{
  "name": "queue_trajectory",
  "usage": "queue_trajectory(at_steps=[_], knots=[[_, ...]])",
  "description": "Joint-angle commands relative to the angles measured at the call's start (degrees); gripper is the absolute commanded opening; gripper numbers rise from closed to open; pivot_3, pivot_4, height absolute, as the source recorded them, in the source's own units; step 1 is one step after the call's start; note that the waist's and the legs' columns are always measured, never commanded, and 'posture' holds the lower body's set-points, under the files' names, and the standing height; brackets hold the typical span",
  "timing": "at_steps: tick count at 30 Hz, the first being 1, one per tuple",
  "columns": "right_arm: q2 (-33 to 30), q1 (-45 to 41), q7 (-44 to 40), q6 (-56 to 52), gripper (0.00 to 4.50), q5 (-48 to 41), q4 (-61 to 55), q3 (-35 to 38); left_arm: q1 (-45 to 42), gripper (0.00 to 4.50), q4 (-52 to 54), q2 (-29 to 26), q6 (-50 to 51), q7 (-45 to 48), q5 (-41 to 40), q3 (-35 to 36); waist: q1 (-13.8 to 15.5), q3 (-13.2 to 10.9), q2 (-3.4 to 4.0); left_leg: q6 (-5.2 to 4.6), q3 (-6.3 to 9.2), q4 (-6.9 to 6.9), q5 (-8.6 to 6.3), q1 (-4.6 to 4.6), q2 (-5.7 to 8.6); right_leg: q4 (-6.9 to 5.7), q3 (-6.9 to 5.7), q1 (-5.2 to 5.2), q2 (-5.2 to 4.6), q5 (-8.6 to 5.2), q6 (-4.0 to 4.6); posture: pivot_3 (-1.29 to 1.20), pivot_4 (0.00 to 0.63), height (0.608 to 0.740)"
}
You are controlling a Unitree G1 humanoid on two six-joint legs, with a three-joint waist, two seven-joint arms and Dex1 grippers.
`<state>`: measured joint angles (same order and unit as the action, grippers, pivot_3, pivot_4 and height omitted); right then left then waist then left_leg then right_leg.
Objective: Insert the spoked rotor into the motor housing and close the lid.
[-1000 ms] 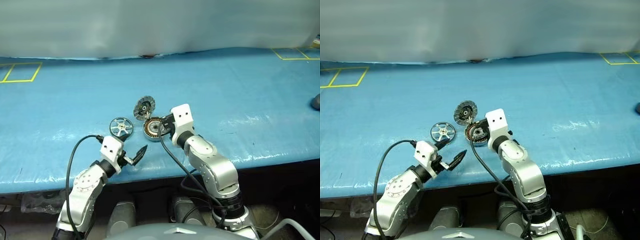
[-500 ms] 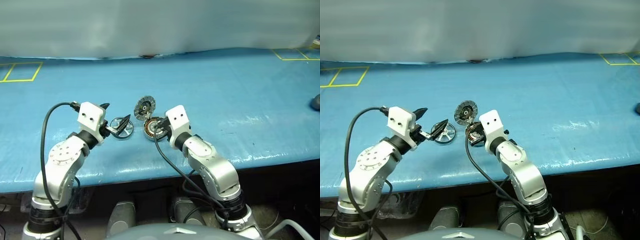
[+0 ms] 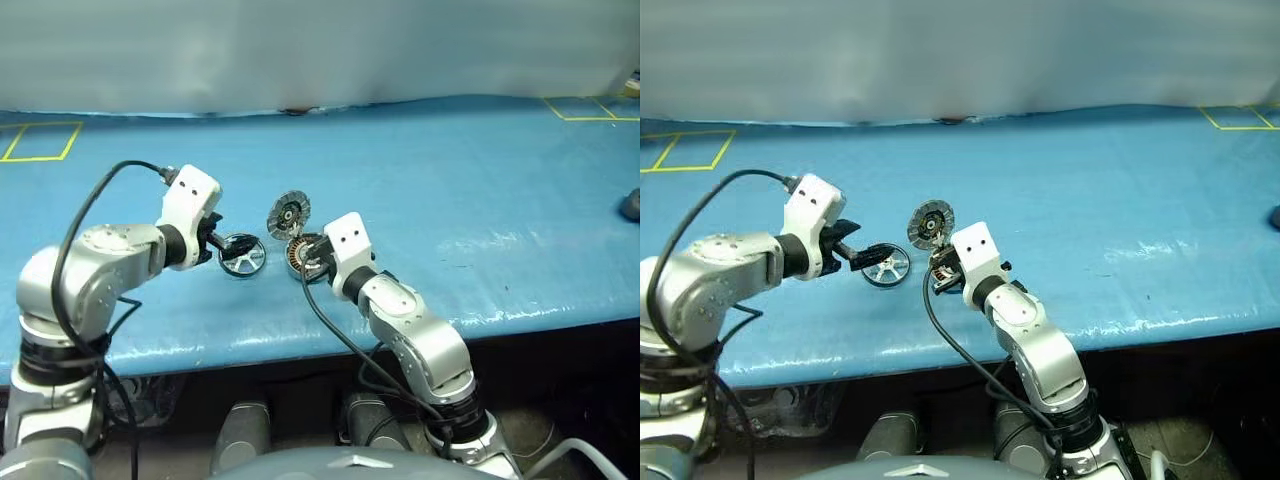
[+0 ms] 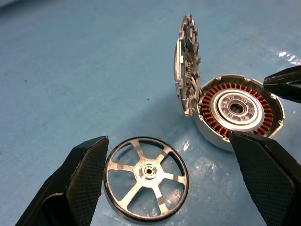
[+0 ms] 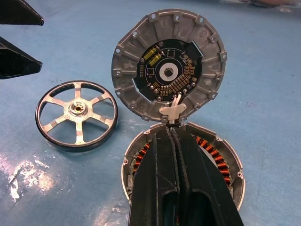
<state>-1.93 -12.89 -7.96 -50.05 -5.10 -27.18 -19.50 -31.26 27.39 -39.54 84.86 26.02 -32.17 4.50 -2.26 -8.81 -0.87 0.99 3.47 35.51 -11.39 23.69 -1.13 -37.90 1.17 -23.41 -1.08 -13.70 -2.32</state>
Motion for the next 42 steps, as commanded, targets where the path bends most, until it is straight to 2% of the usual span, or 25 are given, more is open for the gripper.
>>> queue_trajectory(at_steps=[1, 5, 11, 15, 22, 28, 35, 42], knots=[[1.46, -0.25, 0.24, 2.33, 0.05, -0.17, -0.27, -0.58, -5.64, 4.5, -4.92, -4.35, 3.53, 2.91, -0.72, -4.38, -0.09, -0.01, 0.0, 0.0, 0.0, -0.01, 0.0, 0.0, 0.0, -0.01, 0.0, 0.0, 0.0, 0.0, 0.0, 0.0, 0.15, 0.74], [2.49, 0.07, 0.58, 3.82, 0.05, 0.02, 0.93, -1.0, -11.0, 4.5, -10.62, -10.98, -2.87, 9.54, 1.22, -13.91, -0.23, -0.03, 0.01, 0.02, -0.04, -0.14, 0.01, -0.01, 0.0, 0.02, 0.05, -0.08, -0.02, -0.01, 0.01, 0.0, 0.15, 0.74], [4.1, 1.16, 1.8, 5.98, 0.05, 0.5, 2.3, -0.52, -13.24, 4.5, -17.0, -17.74, -28.85, 25.18, 11.71, -26.48, -0.05, -0.04, 0.03, 0.18, -0.06, -0.39, 0.1, 0.03, 0.0, 0.06, 0.05, -0.23, -0.06, -0.06, 0.11, 0.0, 0.15, 0.74], [4.94, 1.91, 2.75, 7.02, 0.05, 0.64, 2.75, -0.06, -15.74, 4.5, -24.1, -19.22, -42.9, 35.43, 19.43, -32.04, 0.07, -0.05, 0.03, 0.19, -0.08, -0.41, 0.1, 0.05, 0.0, 0.05, 0.04, -0.27, -0.06, -0.09, 0.17, 0.0, 0.15, 0.74], [5.57, 3.01, 4.02, 8.07, 0.05, 0.59, 3.03, 0.24, -23.13, 4.5, -35.93, -17.56, -62.23, 52.65, 31.93, -39.63, 0.06, -0.05, 0.03, 0.17, -0.1, -0.28, 0.1, 0.11, 0.01, 0.04, 0.05, -0.25, -0.04, -0.21, 0.37, 0.0, 0.15, 0.74], [5.87, 3.88, 5.11, 8.47, 0.05, 0.49, 2.97, 0.31, -28.46, 4.5, -45.7, -11.56, -71.17, 61.13, 38.61, -42.19, 0.04, -0.05, 0.03, 0.16, -0.07, -0.2, 0.1, 0.16, 0.01, 0.0, 0.05, -0.24, -0.01, -0.11, 0.19, 0.0, 0.15, 0.74], [6.39, 4.79, 6.38, 8.55, 0.05, 0.28, 2.59, 0.17, -32.89, 4.5, -56.48, -4.37, -74.31, 65.91, 43.9, -42.91, -0.23, -0.05, 0.03, 0.14, -0.02, -0.13, 0.1, 0.16, -0.04, -0.14, 0.05, -0.26, 0.07, -0.05, 0.08, 0.0, 0.15, 0.74], [7.17, 5.81, 7.9, 8.96, 0.05, -0.08, 2.28, 0.19, -35.14, 4.5, -62.37, -0.63, -78.48, 66.48, 46.92, -43.57, -0.4, -0.05, 0.03, 0.11, -0.02, 0.0, 0.08, 0.18, -0.05, -0.22, 0.06, -0.24, 0.08, -0.04, 0.08, 0.0, 0.15, 0.74]])
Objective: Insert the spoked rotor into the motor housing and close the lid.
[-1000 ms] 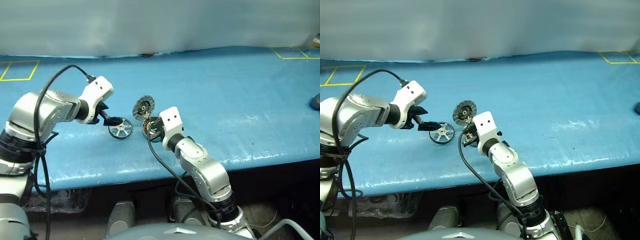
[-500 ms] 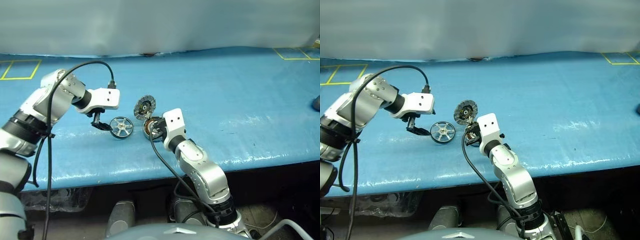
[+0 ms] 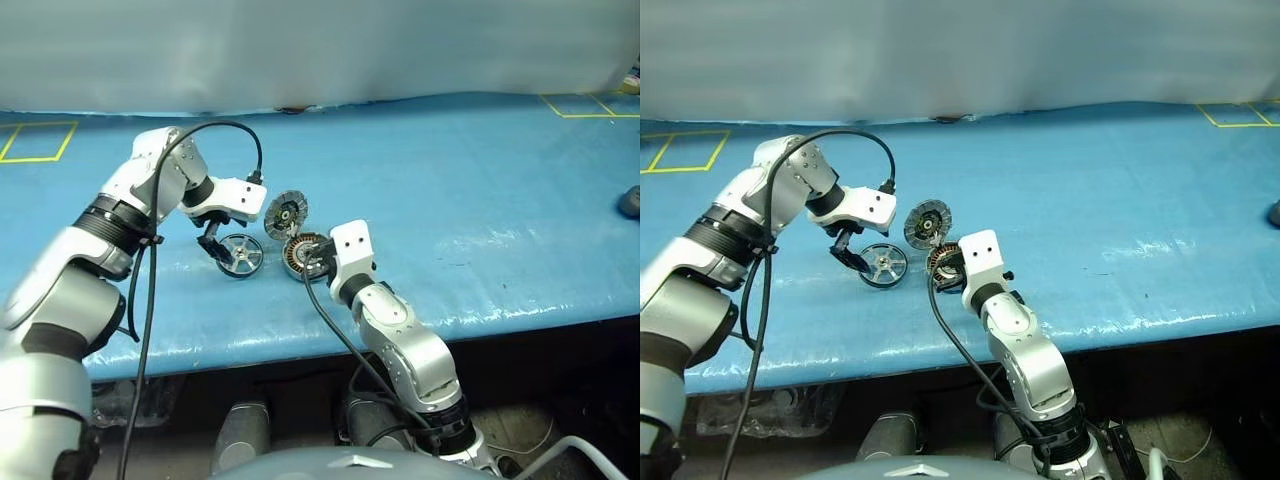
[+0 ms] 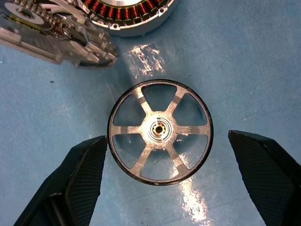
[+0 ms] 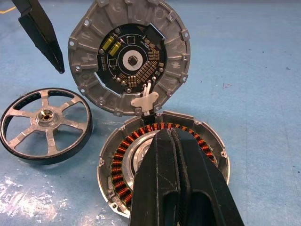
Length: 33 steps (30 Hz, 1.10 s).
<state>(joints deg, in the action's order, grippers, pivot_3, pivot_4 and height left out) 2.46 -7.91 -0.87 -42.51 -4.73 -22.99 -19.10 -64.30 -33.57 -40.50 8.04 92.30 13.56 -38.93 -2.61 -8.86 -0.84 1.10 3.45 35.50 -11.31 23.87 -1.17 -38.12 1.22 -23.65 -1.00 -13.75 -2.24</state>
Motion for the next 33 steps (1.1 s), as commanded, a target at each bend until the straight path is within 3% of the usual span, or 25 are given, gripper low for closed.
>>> queue_trajectory(at_steps=[1, 33], knots=[[2.82, 0.88, 0.94, 1.46, 0.05, -0.48, -1.9, -0.23, -2.2, 4.5, -1.9, 0.58, -1.76, 0.2, 1.56, -0.43, -0.06, 0.0, 0.0, 0.0, 0.0, 0.02, 0.0, 0.0, 0.0, -0.02, 0.0, 0.0, 0.0, 0.0, 0.0, 0.0, 0.15, 0.74], [3.44, 1.07, 2.69, 3.88, 0.05, -1.13, 0.19, -0.54, -2.0, 4.5, -6.59, 8.49, 17.64, -3.31, 12.55, -0.92, -0.68, 0.0, 0.0, -0.01, 0.05, 0.33, 0.0, -0.03, 0.0, -0.39, 0.01, 0.03, 0.03, 0.01, -0.02, 0.0, 0.15, 0.74]])
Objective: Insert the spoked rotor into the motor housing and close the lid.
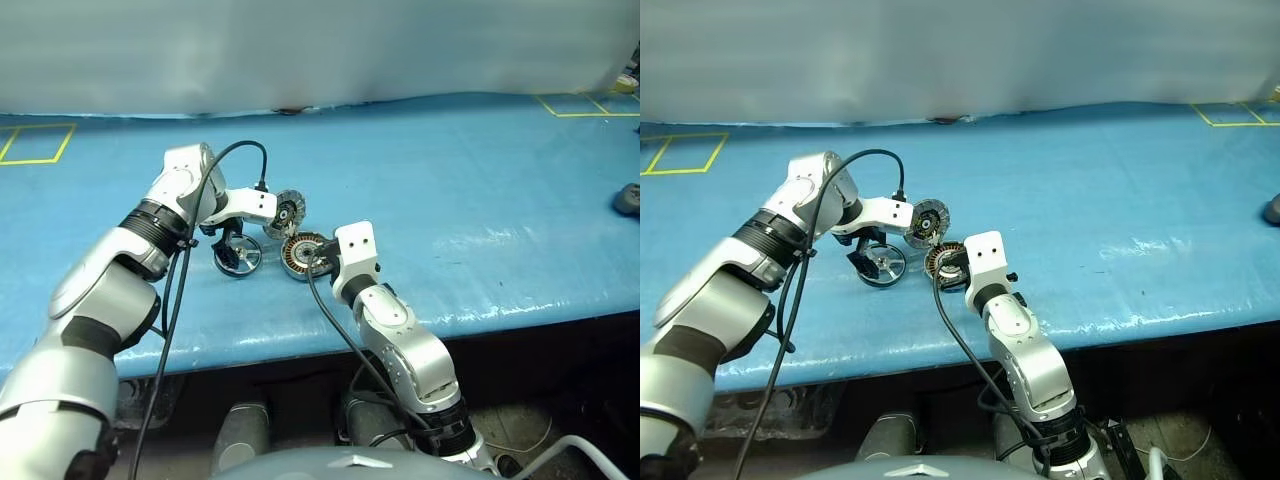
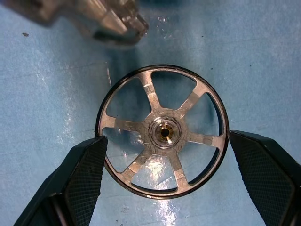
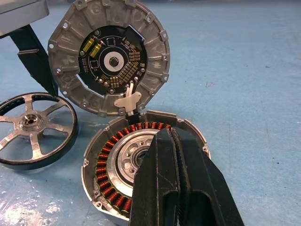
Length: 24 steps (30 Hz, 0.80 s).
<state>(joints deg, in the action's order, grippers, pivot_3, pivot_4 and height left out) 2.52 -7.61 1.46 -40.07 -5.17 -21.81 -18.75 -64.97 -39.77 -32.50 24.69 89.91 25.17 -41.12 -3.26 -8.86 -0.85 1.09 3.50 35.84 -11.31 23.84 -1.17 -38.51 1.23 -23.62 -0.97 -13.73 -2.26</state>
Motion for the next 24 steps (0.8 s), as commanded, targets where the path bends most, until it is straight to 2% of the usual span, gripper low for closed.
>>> queue_trajectory(at_steps=[1, 18, 24], knots=[[3.38, 0.8, 0.39, 1.46, 0.05, -0.68, -0.98, -0.91, -1.44, 4.5, -0.67, 0.72, 1.05, -1.22, 1.12, 1.24, -0.02, 0.0, 0.0, 0.0, 0.0, 0.01, 0.0, -0.01, 0.0, -0.04, 0.0, 0.0, 0.0, -0.01, 0.02, 0.0, 0.15, 0.74], [3.41, 0.62, 0.88, 1.74, 0.05, -0.63, -0.93, -0.5, -1.7, 4.5, -2.57, 2.65, 1.62, -1.68, 3.09, 0.58, -0.17, 0.0, 0.0, 0.0, 0.02, 0.12, 0.0, -0.04, -0.01, -0.22, 0.02, -0.01, 0.04, -0.02, 0.04, 0.0, 0.15, 0.74], [3.41, 0.57, 1.05, 1.91, 0.0, -0.7, -0.82, -0.45, -1.58, 2.52, -2.65, 2.68, 1.34, -1.57, 3.51, 0.73, -0.17, 0.0, 0.0, 0.0, 0.02, 0.13, 0.0, -0.04, -0.01, -0.22, 0.02, -0.01, 0.04, -0.02, 0.04, 0.0, 0.15, 0.74]])
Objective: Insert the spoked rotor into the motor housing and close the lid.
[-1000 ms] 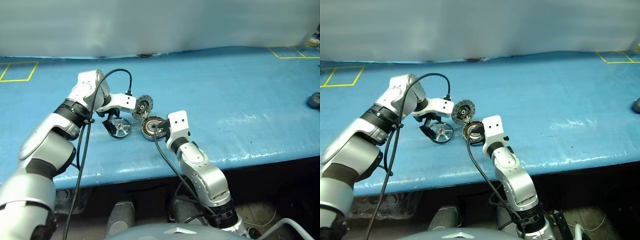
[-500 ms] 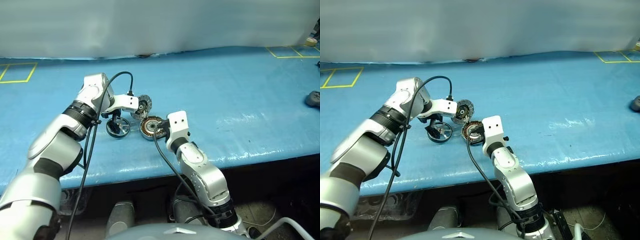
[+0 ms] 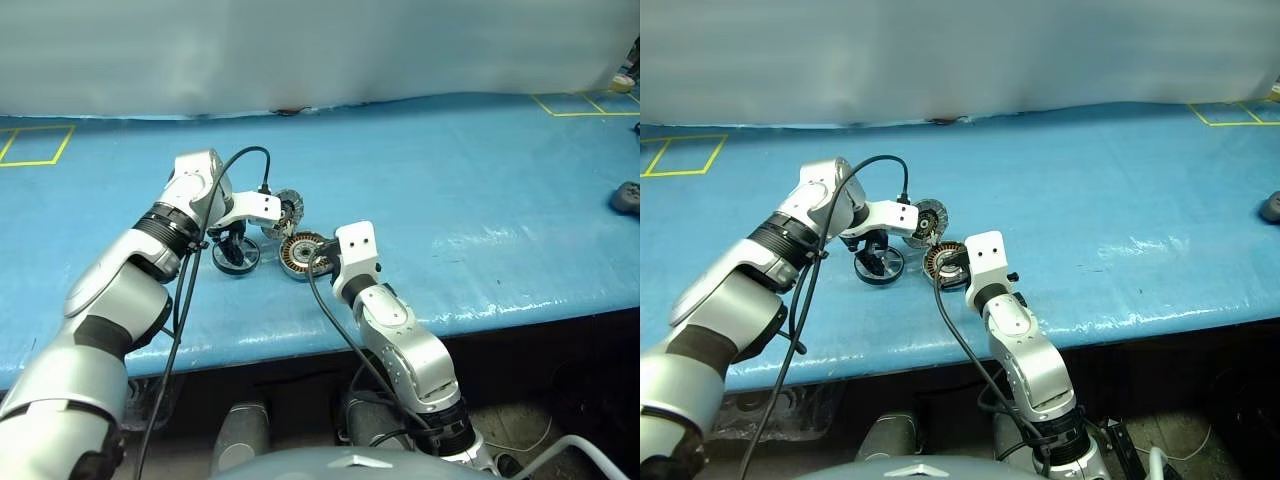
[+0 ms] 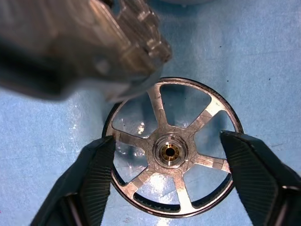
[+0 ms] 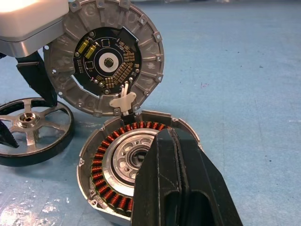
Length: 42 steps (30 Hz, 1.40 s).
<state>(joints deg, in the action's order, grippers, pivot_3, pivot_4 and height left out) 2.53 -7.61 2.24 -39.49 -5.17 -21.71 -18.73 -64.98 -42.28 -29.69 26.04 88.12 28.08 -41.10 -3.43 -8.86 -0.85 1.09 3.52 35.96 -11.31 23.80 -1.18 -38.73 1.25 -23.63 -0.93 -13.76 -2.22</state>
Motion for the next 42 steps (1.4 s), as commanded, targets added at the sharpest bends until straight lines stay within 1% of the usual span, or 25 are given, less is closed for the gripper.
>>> queue_trajectory(at_steps=[1, 2, 11, 19, 24, 31, 37, 40, 42], knots=[[3.4, 0.58, 0.32, 1.38, 0.0, -0.74, -0.89, -0.47, -1.49, 2.2, -0.11, -0.18, -0.08, 0.2, 0.69, 0.8, 0.0, 0.0, 0.0, 0.0, 0.0, 0.0, 0.0, 0.0, 0.0, 0.0, 0.0, 0.0, 0.0, 0.0, 0.0, 0.0, 0.15, 0.74], [3.4, 0.58, 0.37, 1.42, 0.0, -0.77, -0.87, -0.47, -1.38, 1.91, 0.03, -0.31, -0.27, 0.3, 0.78, 0.84, 0.0, 0.0, 0.0, 0.0, 0.0, 0.0, 0.0, 0.0, 0.0, 0.0, 0.0, 0.0, 0.0, 0.0, 0.0, 0.0, 0.15, 0.74], [3.35, 0.59, 0.59, 1.51, 0.0, -0.93, -0.74, -0.44, 0.23, 1.91, 3.35, -2.68, -0.43, 1.6, 0.48, 1.67, -0.1, 0.0, 0.0, -0.01, 0.0, 0.01, 0.0, -0.02, 0.0, -0.05, 0.02, -0.01, 0.01, -0.01, 0.01, 0.0, 0.15, 0.74], [3.1, 0.61, 0.56, 1.55, 0.0, -1.27, -0.54, -0.62, 4.81, 1.91, 13.78, -7.94, 2.9, 2.02, -1.79, 5.78, -0.13, 0.0, 0.0, 0.0, 0.01, 0.0, 0.0, -0.02, -0.03, -0.06, 0.02, -0.01, 0.02, -0.02, 0.03, 0.0, 0.15, 0.74], [2.86, 0.05, -0.15, 1.44, 0.0, -1.54, -0.12, -0.82, 7.89, 1.91, 19.79, -11.38, 2.92, 0.88, -2.43, 7.57, -0.09, 0.0, 0.01, 0.0, 0.02, 0.0, 0.0, -0.04, -0.06, -0.07, 0.02, -0.01, 0.05, -0.03, 0.05, 0.0, 0.15, 0.74], [2.73, -1.4, -1.52, 1.28, 0.0, -1.45, 1.03, -1.53, 10.52, 1.91, 22.47, -11.03, 5.73, 0.1, -3.43, 8.5, -0.03, 0.0, 0.0, 0.0, 0.01, 0.03, 0.0, -0.06, -0.05, -0.08, 0.02, 0.01, 0.05, -0.02, 0.05, 0.0, 0.15, 0.74], [2.67, -1.14, -1.46, 1.28, 0.0, -1.27, 0.91, -1.4, 9.19, 1.91, 22.39, -10.76, 8.02, 1.12, -5.84, 9.17, -0.03, 0.0, 0.0, 0.0, 0.02, 0.02, 0.0, -0.06, -0.08, -0.09, 0.02, 0.0, 0.09, -0.03, 0.05, 0.0, 0.15, 0.74], [2.63, -0.87, -1.39, 1.26, 0.0, -1.16, 0.75, -1.54, 7.87, 2.47, 21.81, -10.54, 8.79, 1.01, -6.83, 9.51, 0.0, 0.0, 0.0, 0.0, 0.02, 0.02, 0.0, -0.06, -0.08, -0.1, 0.02, 0.0, 0.1, -0.03, 0.05, 0.0, 0.15, 0.74], [2.63, -0.82, -1.35, 1.28, 0.0, -1.12, 0.71, -1.6, 7.12, 3.1, 21.26, -10.51, 8.66, 0.22, -7.17, 9.38, -0.01, 0.0, 0.0, 0.0, 0.02, 0.03, 0.0, -0.06, -0.08, -0.1, 0.02, 0.0, 0.1, -0.03, 0.05, 0.0, 0.15, 0.74]])
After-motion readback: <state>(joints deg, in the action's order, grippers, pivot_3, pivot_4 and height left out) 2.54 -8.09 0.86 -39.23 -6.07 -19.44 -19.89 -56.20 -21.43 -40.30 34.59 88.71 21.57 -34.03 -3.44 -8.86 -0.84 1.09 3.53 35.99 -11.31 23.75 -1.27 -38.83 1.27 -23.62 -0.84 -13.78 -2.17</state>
